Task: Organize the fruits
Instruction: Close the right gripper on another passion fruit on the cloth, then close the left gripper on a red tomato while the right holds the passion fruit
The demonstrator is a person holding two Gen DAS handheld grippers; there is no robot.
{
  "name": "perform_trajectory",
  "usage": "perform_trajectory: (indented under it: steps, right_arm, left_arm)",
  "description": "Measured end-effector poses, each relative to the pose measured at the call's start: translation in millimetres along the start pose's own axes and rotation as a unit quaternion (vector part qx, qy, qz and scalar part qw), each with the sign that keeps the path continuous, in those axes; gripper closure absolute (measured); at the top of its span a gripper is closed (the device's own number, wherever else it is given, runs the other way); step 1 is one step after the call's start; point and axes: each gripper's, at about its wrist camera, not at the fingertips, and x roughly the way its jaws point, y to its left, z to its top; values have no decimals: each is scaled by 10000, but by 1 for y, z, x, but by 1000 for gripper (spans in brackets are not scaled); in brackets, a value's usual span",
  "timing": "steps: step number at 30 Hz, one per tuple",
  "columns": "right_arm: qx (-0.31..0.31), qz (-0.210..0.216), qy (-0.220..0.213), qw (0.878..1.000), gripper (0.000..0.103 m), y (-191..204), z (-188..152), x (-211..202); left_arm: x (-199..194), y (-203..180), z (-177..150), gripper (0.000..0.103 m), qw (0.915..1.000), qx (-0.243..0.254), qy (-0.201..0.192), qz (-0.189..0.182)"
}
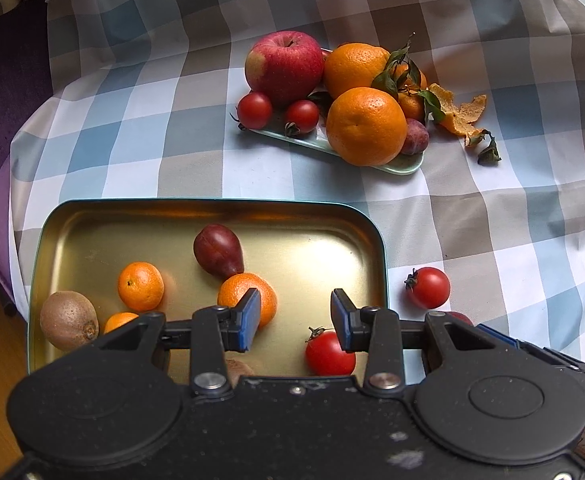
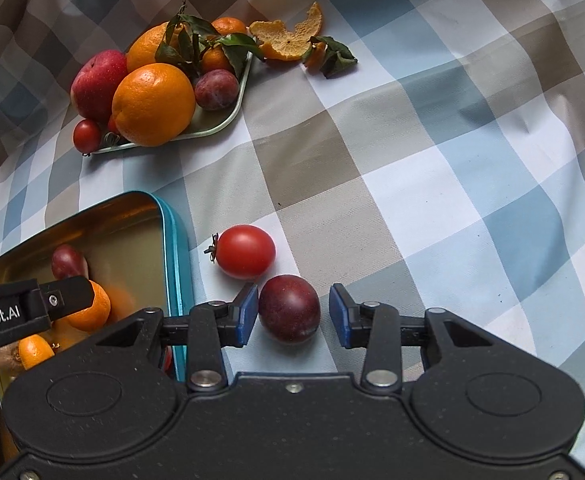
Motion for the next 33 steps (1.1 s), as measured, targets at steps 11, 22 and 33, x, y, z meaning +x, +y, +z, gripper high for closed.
perform_trajectory:
  steps: [11,22,33]
  right_arm:
    - [90,-302,-105,9994,60,-30,-18,-20]
    - [559,-517,-489,9959,60,-74,-41,-40]
    - [643,-300,-393,9967,60,-88,-49,-34]
  left_arm:
    - [3,-20,1,64,9990,-69,-37,-430]
    - [12,-88,-7,61,9964,568,-458,-429]
    - [34,-124,-14,60,9954,843,-455,-94]
